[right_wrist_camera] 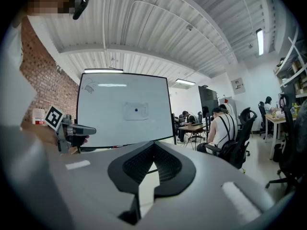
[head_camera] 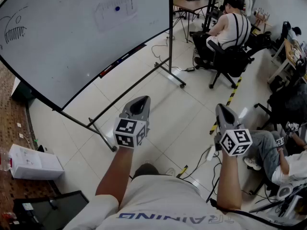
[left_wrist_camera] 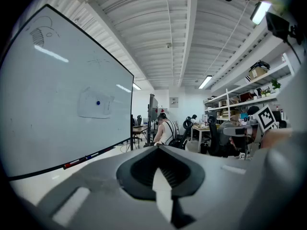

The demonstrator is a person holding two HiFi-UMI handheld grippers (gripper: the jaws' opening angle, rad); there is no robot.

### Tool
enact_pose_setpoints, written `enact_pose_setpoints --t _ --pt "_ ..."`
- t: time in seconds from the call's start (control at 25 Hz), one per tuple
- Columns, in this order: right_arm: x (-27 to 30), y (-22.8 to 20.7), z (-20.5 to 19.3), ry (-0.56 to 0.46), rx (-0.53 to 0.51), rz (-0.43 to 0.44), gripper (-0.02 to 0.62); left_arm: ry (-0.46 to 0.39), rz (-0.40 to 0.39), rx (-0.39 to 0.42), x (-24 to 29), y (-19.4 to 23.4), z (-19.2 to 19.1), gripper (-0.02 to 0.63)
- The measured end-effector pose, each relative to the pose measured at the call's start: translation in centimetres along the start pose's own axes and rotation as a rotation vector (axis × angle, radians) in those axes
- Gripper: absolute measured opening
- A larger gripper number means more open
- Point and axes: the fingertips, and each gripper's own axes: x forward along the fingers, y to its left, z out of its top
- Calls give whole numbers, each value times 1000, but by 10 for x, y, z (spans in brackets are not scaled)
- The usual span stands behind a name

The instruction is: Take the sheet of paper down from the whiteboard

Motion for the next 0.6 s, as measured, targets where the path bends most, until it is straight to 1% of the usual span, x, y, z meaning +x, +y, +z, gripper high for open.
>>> enact_pose_setpoints --t 0.2,0.32,0.48,0.6 --pt "8 -21 -3 -4 12 -23 6 9 -39 5 30 -7 -3 5" --pt "19 -33 -11 11 8 -35 6 1 -40 -1 53 -1 -3 5" --pt "44 -64 -15 31 8 -72 6 3 -58 -12 101 10 -4 5" --pt "79 -86 -9 46 -18 -85 6 6 -66 -29 144 27 -2 5"
